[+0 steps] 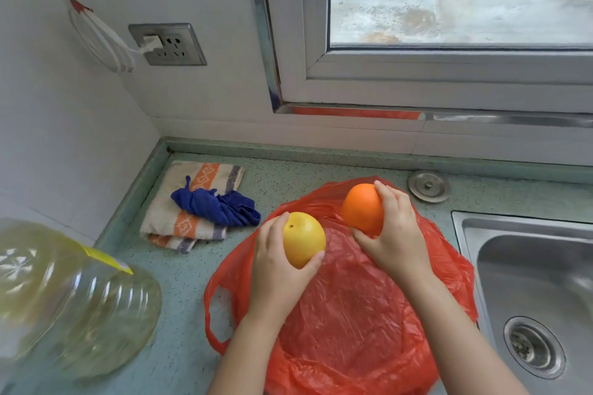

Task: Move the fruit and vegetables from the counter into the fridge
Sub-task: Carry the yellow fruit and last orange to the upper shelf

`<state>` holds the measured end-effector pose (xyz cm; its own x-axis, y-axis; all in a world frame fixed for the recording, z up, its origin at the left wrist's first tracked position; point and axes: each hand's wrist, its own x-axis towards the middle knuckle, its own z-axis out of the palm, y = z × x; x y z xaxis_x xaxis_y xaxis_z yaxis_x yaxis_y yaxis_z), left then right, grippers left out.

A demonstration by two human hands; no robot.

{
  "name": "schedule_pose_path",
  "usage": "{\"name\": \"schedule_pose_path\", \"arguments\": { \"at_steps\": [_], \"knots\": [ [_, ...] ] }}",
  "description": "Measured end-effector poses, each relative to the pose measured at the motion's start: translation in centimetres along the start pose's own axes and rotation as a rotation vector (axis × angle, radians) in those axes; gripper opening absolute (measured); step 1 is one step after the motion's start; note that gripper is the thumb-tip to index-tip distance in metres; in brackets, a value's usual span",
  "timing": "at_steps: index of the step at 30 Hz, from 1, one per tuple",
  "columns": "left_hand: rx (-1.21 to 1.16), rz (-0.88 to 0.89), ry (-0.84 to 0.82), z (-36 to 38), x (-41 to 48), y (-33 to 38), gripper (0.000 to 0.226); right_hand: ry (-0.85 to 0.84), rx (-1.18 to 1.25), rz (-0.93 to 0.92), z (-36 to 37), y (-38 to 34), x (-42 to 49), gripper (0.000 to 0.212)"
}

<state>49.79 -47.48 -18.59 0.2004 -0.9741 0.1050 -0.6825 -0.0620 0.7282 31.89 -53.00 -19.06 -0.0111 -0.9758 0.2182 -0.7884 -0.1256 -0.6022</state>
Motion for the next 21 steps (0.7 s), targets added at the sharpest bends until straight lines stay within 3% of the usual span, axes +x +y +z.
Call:
{"name": "schedule_pose_path", "arguments": {
  "at_steps": [21],
  "knots": [
    [-0.133,0.28,-0.049,-8.1,-10.1,5.5,0.075,0.203,0.002,-0.013,-10.4,-7.1,-14.5,0.085]
  ]
}}
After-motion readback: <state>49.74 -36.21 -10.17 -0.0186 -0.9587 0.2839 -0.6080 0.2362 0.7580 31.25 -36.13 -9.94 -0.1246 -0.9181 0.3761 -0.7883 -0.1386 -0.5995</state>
